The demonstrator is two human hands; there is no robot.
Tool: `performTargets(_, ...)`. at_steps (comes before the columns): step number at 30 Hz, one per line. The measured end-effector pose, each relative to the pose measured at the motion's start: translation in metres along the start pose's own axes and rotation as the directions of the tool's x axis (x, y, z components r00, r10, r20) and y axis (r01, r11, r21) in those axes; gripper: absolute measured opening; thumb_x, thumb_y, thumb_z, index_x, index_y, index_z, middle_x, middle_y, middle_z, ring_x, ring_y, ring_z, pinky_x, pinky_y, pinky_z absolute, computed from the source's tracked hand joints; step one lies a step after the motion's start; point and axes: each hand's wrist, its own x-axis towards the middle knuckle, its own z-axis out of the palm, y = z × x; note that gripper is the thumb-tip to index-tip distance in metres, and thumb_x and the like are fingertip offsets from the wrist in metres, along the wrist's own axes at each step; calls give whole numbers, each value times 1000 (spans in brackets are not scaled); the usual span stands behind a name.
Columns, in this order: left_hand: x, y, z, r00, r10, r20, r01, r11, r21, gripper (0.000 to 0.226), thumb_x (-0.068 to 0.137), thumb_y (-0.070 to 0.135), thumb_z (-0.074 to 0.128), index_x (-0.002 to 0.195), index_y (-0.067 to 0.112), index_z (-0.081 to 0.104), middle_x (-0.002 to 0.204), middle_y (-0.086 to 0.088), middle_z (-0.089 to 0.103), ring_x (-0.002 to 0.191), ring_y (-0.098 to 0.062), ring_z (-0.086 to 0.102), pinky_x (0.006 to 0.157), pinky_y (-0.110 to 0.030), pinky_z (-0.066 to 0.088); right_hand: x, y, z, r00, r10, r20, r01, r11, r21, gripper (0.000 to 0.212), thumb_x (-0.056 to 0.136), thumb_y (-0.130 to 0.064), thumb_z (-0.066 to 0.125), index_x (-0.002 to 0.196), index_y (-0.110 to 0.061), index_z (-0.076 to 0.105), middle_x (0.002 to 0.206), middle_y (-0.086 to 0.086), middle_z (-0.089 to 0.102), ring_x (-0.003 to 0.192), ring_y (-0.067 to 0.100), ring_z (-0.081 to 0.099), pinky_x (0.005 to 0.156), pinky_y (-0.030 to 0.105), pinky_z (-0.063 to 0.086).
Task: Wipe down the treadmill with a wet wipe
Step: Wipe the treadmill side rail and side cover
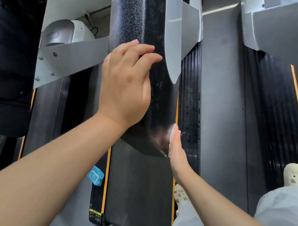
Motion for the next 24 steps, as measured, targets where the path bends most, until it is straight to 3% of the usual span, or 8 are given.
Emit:
performTargets(5,0,0,-1,1000,5,-2,-5,1000,-11,36,84,6,41,107,11,68,118,-4,63,119,-22,41,99,-31,26,-28,17,18,1000,-7,-23,6,997,-79,72,94,-64,13,152,-22,12,159,-5,11,145,11,11,115,26,9)
performTargets(8,1,0,-1,1000,5,-2,-5,1000,-7,35,85,6,41,107,11,68,118,-4,63,119,-22,40,99,-32,26,-59,14,40,988,-153,27,154,987,-46,107,60,-96,11,145,-35,-13,151,-22,-16,143,-1,-9,111,14,-2)
performTargets(10,0,0,-1,1000,4,2,-4,1000,-8,35,85,7,41,107,12,68,118,-4,63,119,-23,41,99,-33,26,-67,11,52,969,-241,51,245,967,-77,98,47,-102,9,124,-54,-28,136,-37,-34,135,-8,-26,113,20,-9)
performTargets(14,-1,0,0,1000,0,-2,0,1000,-10,36,85,7,40,107,12,68,118,-3,63,119,-23,41,98,-32,25,-57,15,41,984,-173,-38,169,981,-91,75,78,-80,12,140,-46,-12,153,-24,-16,143,-2,-8,109,9,1)
performTargets(17,0,0,0,1000,2,-6,-2,1000,-18,36,85,6,40,106,12,68,117,-3,63,119,-23,41,99,-32,25,-57,13,23,1000,-9,-9,9,1000,-16,66,94,-66,14,150,-31,13,157,-11,13,143,7,13,111,21,11)
performTargets(20,-1,0,0,1000,-4,-11,4,1000,-20,36,84,6,40,107,12,68,117,-4,64,119,-24,43,100,-34,27,-72,-4,29,995,-69,69,70,998,-1,56,85,-72,19,131,-39,23,155,-16,10,142,3,8,110,18,3)
performTargets(22,-1,0,1,1000,-7,-20,7,1000,-20,36,84,7,40,107,12,68,117,-4,64,119,-26,44,100,-35,27,-72,-4,45,976,-209,60,212,976,-56,86,62,-94,18,129,-40,24,128,-29,11,137,-4,8,114,20,-4)
performTargets(24,-1,0,2,1000,-7,-23,7,1000,-24,36,84,7,40,107,12,68,117,-4,64,119,-26,45,100,-35,27,-73,0,52,940,-334,65,340,928,-155,84,61,-96,12,133,-58,-5,141,-37,-27,135,-16,-11,114,23,-7)
